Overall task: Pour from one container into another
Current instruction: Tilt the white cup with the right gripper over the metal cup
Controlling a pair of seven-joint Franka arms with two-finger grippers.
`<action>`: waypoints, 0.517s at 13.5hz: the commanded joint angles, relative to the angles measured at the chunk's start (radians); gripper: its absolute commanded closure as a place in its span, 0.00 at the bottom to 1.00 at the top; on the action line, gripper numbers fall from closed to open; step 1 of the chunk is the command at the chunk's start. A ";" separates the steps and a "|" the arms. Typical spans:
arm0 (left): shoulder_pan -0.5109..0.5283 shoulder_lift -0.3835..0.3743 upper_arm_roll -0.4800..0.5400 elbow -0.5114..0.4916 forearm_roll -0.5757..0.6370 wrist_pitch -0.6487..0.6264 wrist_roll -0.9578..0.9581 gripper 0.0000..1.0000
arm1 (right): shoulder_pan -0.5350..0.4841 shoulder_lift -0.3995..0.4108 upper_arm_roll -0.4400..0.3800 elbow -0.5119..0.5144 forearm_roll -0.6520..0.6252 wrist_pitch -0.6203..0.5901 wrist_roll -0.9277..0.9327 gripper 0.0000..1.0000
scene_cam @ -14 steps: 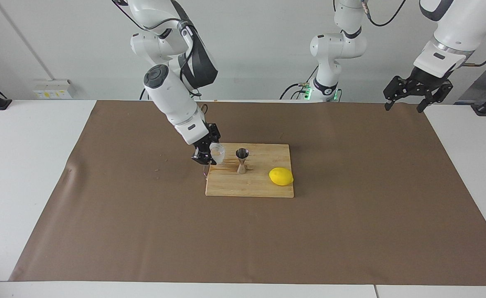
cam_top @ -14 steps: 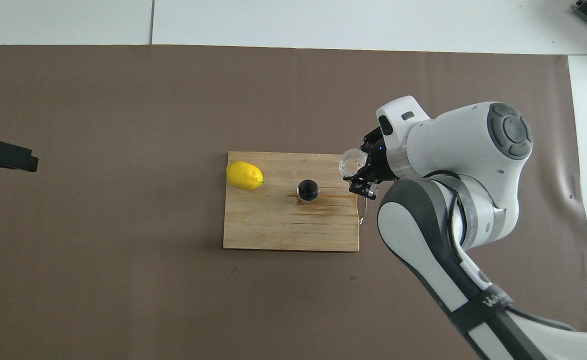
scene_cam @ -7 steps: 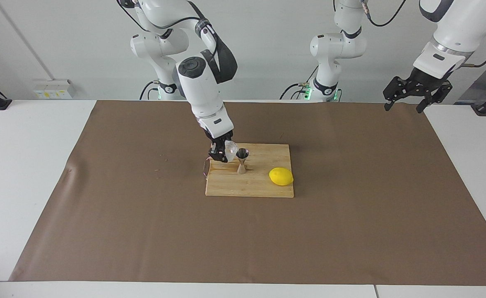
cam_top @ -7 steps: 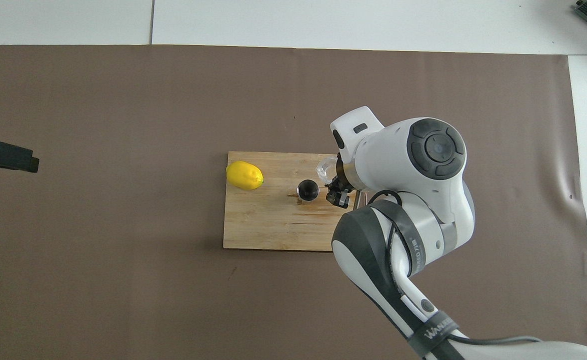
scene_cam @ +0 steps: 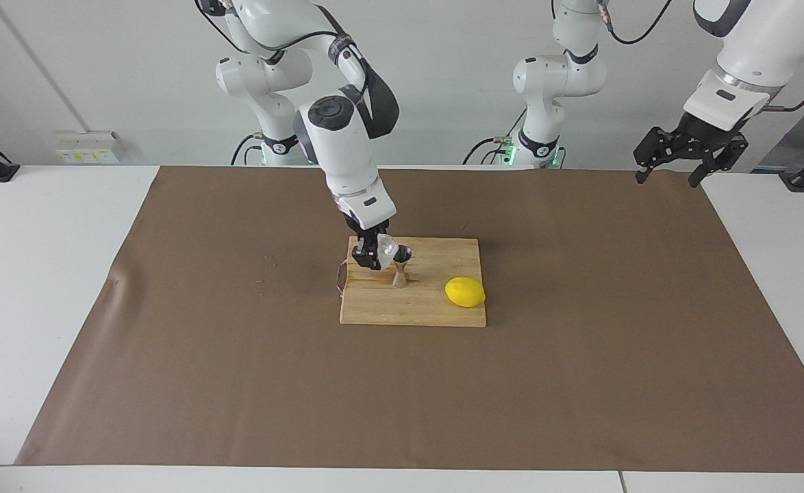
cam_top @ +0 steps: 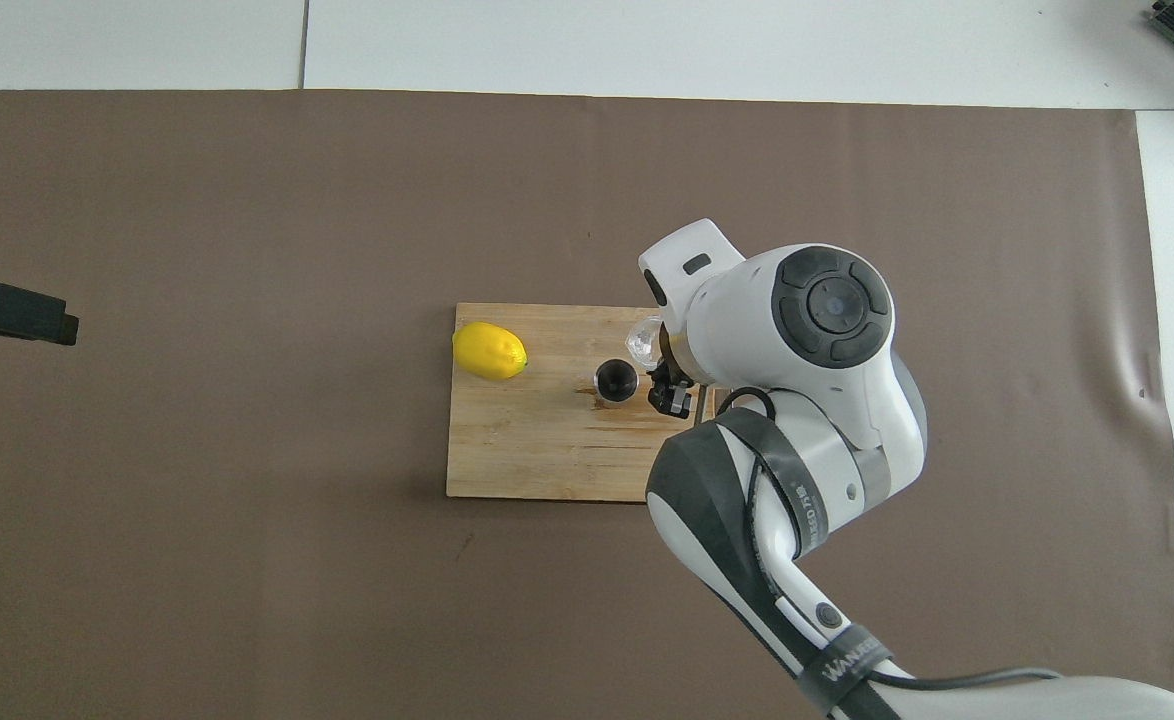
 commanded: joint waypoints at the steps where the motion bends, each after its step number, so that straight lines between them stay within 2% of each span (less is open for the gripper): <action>1: -0.003 -0.010 0.002 -0.012 -0.009 -0.004 -0.018 0.00 | 0.008 0.004 0.000 0.006 -0.067 -0.020 0.021 0.90; 7: -0.003 -0.005 0.002 -0.012 -0.014 0.000 -0.034 0.00 | 0.033 0.010 0.000 0.006 -0.162 -0.030 0.023 0.90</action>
